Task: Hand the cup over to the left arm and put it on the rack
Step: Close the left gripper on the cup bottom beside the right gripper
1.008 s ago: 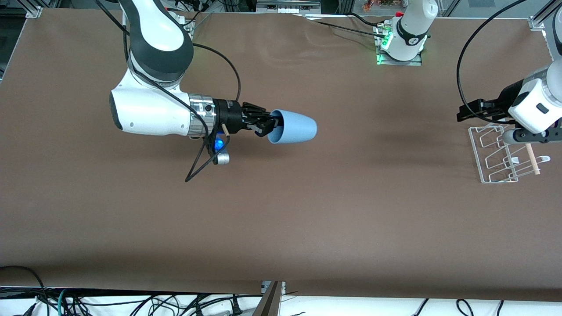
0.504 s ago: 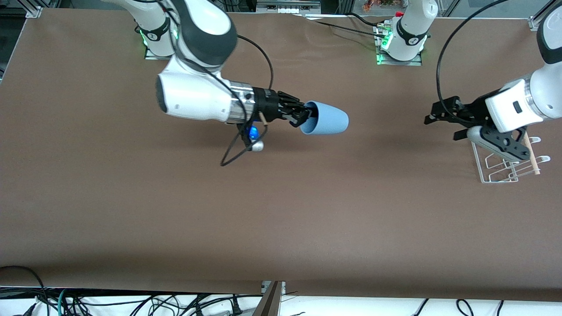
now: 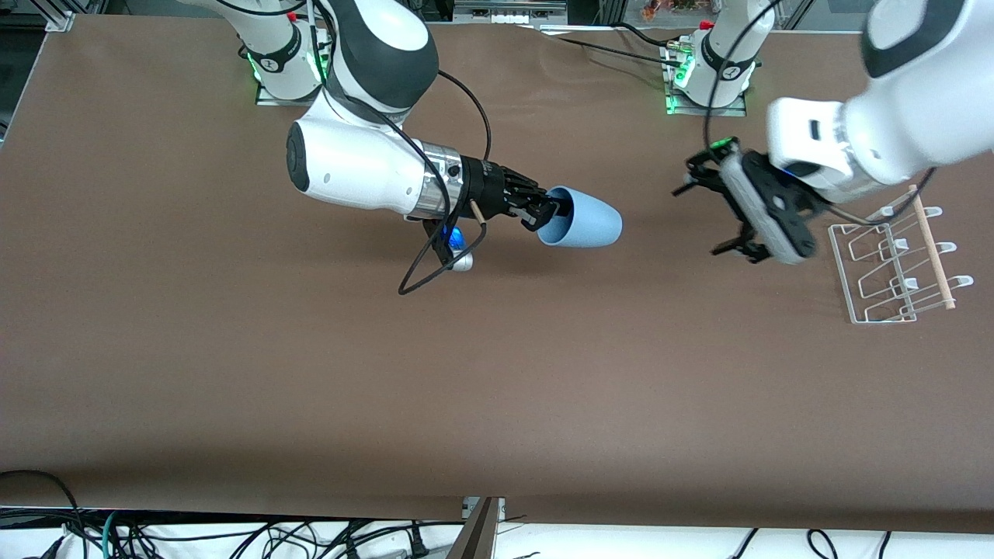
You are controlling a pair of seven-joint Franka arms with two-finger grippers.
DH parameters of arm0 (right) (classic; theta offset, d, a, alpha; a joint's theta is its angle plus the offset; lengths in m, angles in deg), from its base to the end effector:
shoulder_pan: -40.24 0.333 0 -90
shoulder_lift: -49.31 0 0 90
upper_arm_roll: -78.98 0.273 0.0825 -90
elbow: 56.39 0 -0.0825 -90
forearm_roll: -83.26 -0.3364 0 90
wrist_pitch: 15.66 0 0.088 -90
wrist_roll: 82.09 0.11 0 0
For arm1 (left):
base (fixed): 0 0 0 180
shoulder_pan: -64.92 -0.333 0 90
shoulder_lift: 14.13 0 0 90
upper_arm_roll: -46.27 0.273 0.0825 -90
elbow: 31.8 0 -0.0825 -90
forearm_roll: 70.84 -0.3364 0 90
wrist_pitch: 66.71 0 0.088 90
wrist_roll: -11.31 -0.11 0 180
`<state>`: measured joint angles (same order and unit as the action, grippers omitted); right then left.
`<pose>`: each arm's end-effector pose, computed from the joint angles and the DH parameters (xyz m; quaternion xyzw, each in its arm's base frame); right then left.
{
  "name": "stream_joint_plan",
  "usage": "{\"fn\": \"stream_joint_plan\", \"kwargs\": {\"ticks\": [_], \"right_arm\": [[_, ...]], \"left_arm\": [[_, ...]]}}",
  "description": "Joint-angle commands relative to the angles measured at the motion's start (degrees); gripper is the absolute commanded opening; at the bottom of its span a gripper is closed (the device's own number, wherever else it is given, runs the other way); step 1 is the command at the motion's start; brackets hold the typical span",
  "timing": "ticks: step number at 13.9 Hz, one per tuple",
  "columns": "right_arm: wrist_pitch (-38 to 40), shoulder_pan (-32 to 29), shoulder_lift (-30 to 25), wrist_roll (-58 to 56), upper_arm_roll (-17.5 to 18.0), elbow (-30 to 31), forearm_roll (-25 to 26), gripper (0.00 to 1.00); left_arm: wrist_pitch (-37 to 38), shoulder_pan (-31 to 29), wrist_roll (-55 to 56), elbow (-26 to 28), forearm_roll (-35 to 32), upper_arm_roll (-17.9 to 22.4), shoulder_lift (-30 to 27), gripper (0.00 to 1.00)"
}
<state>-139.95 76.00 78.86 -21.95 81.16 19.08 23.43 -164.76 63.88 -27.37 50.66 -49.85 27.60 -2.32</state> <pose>0.5160 0.4401 0.4682 -0.7931 0.3711 0.2534 0.4112 0.5397 -0.1890 0.5508 0.8714 -0.4403 0.0760 0.2027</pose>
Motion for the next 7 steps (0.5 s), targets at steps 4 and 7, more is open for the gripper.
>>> {"fn": "stream_joint_plan", "kwargs": {"ticks": [4, 7], "right_arm": [[-0.34, 0.36, 1.48, 1.47, -0.33, -2.87, 0.95, 0.00], [-0.26, 0.27, 1.47, 1.56, -0.51, -3.92, 0.95, 0.00]], "left_arm": [[-9.25, -0.71, -10.25, 1.38, -0.68, -6.89, 0.23, 1.00], [-14.52, -0.71, -17.36, 3.83, -5.94, -9.80, 0.23, 1.00]]}}
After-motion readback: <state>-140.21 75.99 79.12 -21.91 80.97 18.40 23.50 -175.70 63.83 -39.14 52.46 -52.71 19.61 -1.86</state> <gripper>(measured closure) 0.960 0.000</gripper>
